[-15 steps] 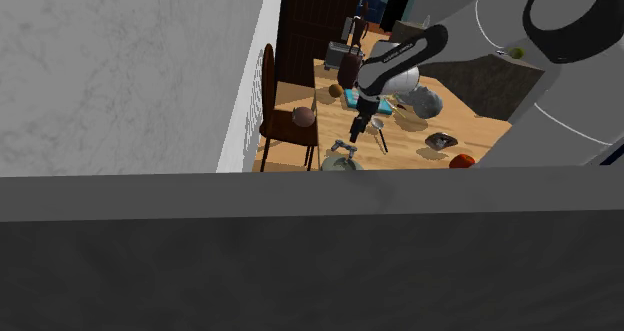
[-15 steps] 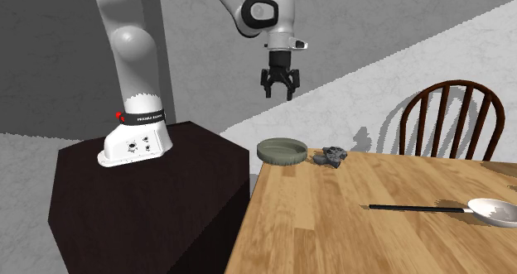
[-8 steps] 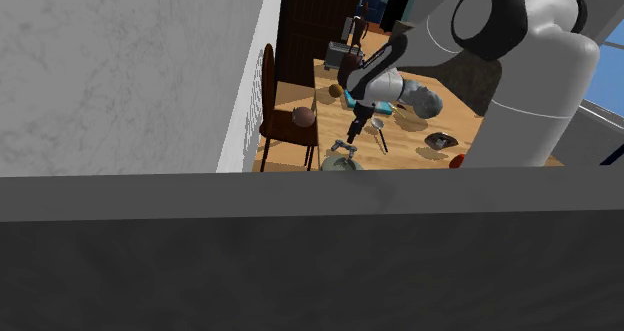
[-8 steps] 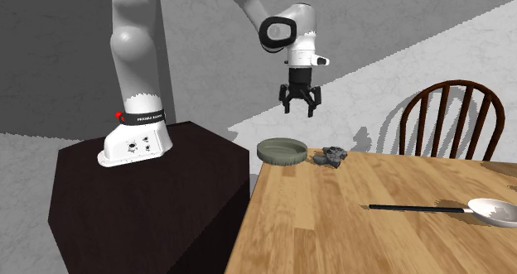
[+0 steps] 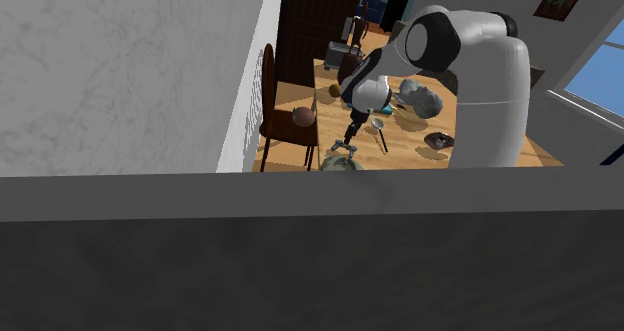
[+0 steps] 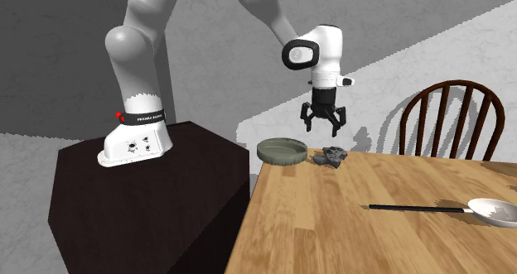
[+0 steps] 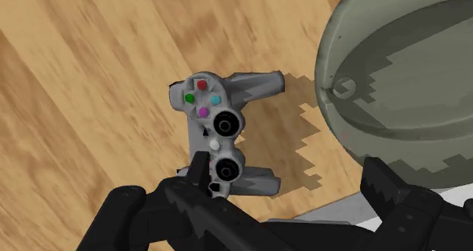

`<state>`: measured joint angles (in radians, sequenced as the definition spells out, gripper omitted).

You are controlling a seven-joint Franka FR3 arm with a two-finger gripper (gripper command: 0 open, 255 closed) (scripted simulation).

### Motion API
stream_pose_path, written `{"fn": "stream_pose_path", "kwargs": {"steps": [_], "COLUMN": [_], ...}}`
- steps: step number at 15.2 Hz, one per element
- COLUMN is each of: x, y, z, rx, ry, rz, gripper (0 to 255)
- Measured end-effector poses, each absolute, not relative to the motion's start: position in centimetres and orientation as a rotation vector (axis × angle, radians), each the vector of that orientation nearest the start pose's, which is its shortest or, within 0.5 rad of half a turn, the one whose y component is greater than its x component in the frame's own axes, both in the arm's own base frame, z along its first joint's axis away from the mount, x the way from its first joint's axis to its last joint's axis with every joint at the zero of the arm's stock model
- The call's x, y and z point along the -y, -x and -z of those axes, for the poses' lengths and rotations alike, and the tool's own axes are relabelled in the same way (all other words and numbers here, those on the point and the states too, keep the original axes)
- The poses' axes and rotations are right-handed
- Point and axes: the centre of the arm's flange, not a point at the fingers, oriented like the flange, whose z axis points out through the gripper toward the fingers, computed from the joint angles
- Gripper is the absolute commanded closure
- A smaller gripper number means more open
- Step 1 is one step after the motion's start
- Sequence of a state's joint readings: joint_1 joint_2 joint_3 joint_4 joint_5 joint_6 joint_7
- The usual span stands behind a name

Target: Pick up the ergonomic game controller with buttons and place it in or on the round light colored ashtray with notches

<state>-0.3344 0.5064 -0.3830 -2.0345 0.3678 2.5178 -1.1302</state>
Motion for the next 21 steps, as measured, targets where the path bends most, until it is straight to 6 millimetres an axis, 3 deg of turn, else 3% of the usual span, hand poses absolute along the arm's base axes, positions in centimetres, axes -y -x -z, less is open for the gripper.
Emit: {"fn": "stream_pose_path", "kwargs": {"steps": [5, 11, 18, 19, 21], "x": [42.9, 43.1, 43.1, 43.1, 43.1], "y": [-47.3, -47.8, -47.7, -47.7, -47.7], "z": [-17.7, -14.6, -14.1, -14.1, -14.1], "rx": [0.267, 0.268, 0.268, 0.268, 0.268], "ry": [3.130, 3.129, 3.129, 3.129, 3.129], "rz": [0.106, 0.108, 0.109, 0.109, 0.109], "gripper": [0, 0, 0, 255, 255]}}
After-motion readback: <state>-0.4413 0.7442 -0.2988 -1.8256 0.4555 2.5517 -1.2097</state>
